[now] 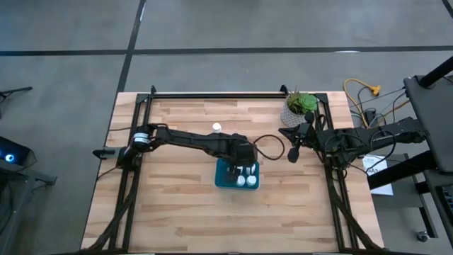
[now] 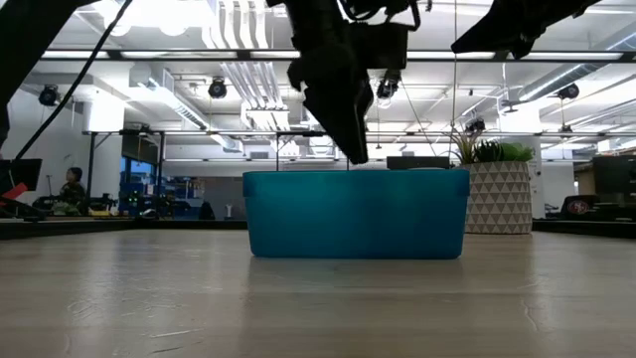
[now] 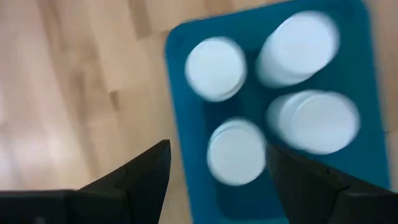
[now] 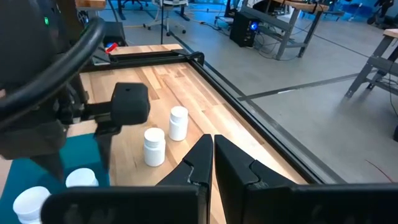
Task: Pick and place pill bottles into a basket
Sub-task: Put the white pill bottle into the blue bin
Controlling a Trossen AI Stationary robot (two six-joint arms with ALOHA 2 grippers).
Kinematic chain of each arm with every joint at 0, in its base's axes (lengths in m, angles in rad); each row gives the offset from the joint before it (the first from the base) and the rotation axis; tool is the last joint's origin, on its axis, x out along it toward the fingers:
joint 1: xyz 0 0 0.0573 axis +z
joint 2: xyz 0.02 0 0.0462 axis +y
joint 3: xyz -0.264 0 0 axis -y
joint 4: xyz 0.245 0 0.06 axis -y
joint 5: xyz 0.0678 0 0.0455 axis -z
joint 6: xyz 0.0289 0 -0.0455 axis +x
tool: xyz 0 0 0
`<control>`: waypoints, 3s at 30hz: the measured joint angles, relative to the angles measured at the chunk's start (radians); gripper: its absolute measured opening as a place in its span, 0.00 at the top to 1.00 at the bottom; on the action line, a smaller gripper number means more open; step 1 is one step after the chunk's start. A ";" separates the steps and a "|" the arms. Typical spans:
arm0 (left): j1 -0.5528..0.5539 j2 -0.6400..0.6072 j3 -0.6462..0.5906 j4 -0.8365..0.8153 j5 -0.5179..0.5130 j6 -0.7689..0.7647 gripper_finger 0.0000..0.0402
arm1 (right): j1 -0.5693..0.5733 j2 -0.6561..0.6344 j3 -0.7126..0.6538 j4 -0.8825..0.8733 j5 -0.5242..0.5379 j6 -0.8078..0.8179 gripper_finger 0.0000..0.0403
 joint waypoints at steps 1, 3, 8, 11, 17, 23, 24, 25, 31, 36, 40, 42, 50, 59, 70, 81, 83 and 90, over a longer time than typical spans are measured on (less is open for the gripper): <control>0.000 0.000 0.000 -0.010 -0.031 0.002 0.39 | 0.000 0.000 0.000 0.000 -0.001 0.000 0.98; 0.000 0.000 0.002 -0.047 -0.091 0.015 0.39 | 0.000 0.000 0.000 0.000 -0.003 0.000 0.98; 0.005 -0.001 -0.010 -0.141 -0.195 0.037 0.39 | 0.000 0.000 -0.003 0.000 -0.003 0.000 0.98; 0.008 -0.001 -0.012 -0.174 -0.239 0.076 0.39 | 0.000 0.000 -0.004 0.000 -0.003 0.000 0.98; 0.024 -0.015 -0.012 -0.169 -0.254 0.147 0.39 | 0.000 0.000 -0.004 0.000 -0.019 0.004 0.98; 0.076 -0.068 -0.018 -0.169 -0.216 0.218 0.39 | 0.000 0.000 -0.006 0.000 -0.021 0.006 0.98; 0.089 -0.079 -0.021 -0.164 -0.190 0.227 0.39 | 0.000 0.000 -0.008 -0.001 -0.022 0.007 0.98; 0.104 -0.092 -0.025 -0.156 -0.156 0.232 0.39 | 0.000 0.000 -0.008 -0.001 -0.023 0.008 0.98; 0.185 -0.139 -0.046 -0.091 0.071 0.290 0.39 | 0.000 0.000 -0.010 0.003 -0.026 0.009 0.98; 0.219 -0.137 -0.060 -0.061 0.156 0.337 0.39 | 0.000 0.003 -0.010 0.002 -0.029 0.015 0.98; 0.227 -0.135 -0.117 -0.058 0.155 0.375 0.39 | 0.000 0.005 -0.010 0.000 -0.042 0.015 0.98; 0.226 -0.135 -0.147 -0.058 0.154 0.387 0.39 | 0.000 0.005 -0.010 0.000 -0.049 0.014 0.98; 0.243 -0.143 -0.193 -0.031 0.136 0.422 0.39 | 0.000 0.005 -0.010 0.000 -0.051 0.004 0.98; 0.272 -0.142 -0.193 0.001 0.133 0.443 0.39 | 0.000 0.005 -0.013 0.000 -0.052 0.019 0.98; 0.297 -0.131 -0.212 0.018 0.133 0.448 0.39 | 0.000 0.005 -0.015 0.001 -0.052 0.026 0.98; 0.303 -0.132 -0.320 0.114 0.134 0.457 0.39 | 0.000 0.006 -0.015 0.001 -0.068 0.027 0.98; 0.304 -0.132 -0.324 0.140 0.134 0.457 0.39 | 0.000 0.005 -0.015 0.001 -0.068 0.027 0.98; 0.307 -0.129 -0.327 0.172 0.134 0.464 0.39 | 0.000 0.006 -0.015 0.002 -0.069 0.029 0.98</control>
